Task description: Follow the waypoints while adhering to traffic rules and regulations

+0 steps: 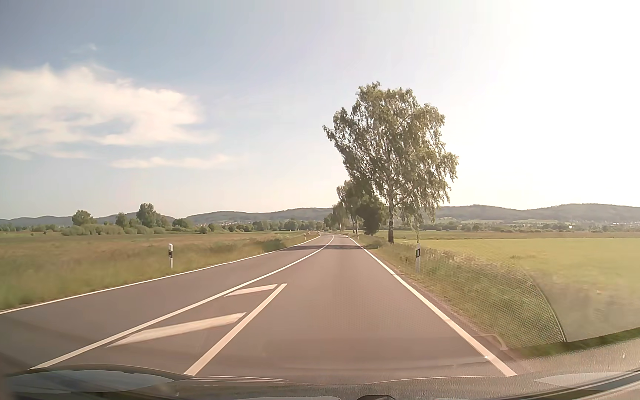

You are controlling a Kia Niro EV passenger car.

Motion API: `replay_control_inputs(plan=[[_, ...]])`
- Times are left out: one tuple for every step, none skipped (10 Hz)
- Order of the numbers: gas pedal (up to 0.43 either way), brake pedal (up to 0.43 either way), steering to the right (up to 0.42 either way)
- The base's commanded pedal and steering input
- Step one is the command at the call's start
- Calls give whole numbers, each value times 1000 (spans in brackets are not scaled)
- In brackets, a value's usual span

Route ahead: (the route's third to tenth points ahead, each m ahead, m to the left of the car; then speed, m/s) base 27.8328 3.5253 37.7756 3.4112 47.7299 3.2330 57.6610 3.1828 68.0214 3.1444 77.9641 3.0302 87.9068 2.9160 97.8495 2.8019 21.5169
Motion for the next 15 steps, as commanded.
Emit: replay_control_inputs(plan=[[287, 0, -1], [287, 0, -1], [287, 0, -1], [287, 0, -1], [287, 0, -1], [287, 0, -1], [287, 0, -1], [287, 0, -1], [287, 0, -1], [287, 0, -1], [287, 0, -1], [287, 0, -1], [287, 0, -1], [287, 0, -1], [287, 0, -1]])
